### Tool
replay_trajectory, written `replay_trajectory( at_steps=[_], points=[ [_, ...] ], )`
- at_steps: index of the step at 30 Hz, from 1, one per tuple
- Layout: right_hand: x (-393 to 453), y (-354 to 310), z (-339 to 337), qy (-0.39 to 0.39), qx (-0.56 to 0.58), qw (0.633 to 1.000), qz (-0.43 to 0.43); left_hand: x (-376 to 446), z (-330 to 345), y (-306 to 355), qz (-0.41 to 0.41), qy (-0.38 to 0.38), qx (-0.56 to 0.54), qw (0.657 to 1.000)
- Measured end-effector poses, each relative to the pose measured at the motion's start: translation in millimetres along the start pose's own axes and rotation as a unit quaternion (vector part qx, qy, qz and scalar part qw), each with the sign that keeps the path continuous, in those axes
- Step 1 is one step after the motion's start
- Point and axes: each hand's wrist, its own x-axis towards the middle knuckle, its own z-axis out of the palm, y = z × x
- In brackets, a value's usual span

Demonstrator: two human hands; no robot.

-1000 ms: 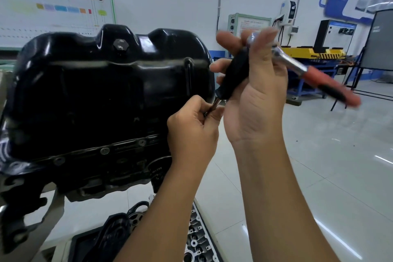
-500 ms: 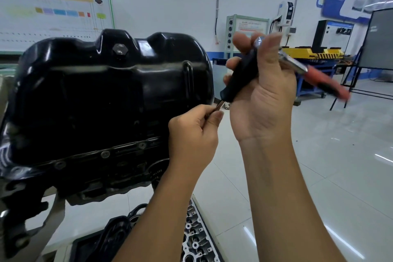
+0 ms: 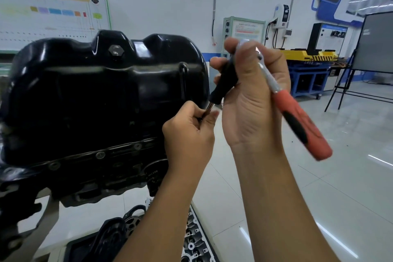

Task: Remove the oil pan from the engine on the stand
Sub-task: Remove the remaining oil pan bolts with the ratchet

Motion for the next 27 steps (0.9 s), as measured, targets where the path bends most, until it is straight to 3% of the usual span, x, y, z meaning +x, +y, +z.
replay_trajectory(
  at_steps=[4,9,16,23,27],
  points=[
    [1.9,2.9,1.5,-0.013,0.003,1.000,0.006,-1.6,0.1,1.6,-0.003,0.014,0.000,1.000],
    [12.2,-2.3,-9.5,-0.017,0.009,0.999,0.036,-3.7,-7.4,-1.3,0.063,-0.068,0.011,0.996],
    [9.0,-2.0,-8.7,0.010,0.016,1.000,-0.023,-5.9,-0.8,-1.0,0.091,0.002,0.083,0.992],
    [13.7,-2.0,-16.7,-0.038,-0.006,0.998,0.056,-4.2,1.5,1.4,0.064,0.002,0.096,0.993],
    [9.3,-3.9,-10.0,-0.020,0.007,1.000,0.010,-3.6,1.6,1.7,0.075,0.018,0.105,0.991]
  ],
)
